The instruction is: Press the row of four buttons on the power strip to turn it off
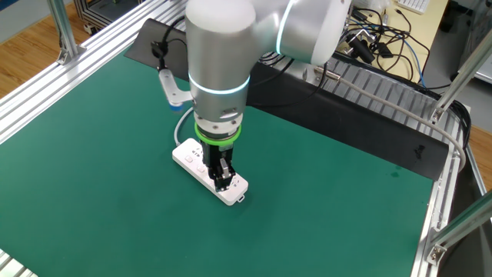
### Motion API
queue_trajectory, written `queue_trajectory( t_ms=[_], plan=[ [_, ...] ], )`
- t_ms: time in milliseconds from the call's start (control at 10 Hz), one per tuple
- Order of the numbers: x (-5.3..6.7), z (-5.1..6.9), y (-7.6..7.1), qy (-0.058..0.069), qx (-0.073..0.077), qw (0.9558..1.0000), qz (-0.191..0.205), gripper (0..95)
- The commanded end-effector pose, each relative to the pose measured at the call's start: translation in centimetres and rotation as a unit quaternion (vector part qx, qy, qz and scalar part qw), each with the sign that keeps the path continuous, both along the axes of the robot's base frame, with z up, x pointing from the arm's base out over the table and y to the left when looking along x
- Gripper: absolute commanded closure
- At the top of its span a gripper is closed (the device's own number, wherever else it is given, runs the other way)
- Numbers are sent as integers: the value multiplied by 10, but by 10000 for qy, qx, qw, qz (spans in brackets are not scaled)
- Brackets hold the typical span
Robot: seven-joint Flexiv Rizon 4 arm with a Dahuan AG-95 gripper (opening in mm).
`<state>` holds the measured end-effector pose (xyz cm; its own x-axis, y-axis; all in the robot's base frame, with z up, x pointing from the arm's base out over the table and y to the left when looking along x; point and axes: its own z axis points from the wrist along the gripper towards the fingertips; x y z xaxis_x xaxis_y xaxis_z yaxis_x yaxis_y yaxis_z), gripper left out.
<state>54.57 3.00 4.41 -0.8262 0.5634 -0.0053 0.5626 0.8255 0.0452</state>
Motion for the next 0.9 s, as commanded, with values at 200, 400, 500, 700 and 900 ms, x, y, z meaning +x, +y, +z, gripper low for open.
queue_trajectory(
  t_ms=[200, 400, 500, 700, 900],
  plan=[
    [0, 2, 0, 3, -440, 9956, 824, 570],
    [0, 2, -1, -12, -492, 9928, 1089, 570],
    [0, 2, -1, -7, -529, 9918, 1161, 570],
    [0, 4, -2, 11, -525, 9889, 1388, 570],
    [0, 6, -6, 40, -492, 9856, 1620, 570]
  ],
)
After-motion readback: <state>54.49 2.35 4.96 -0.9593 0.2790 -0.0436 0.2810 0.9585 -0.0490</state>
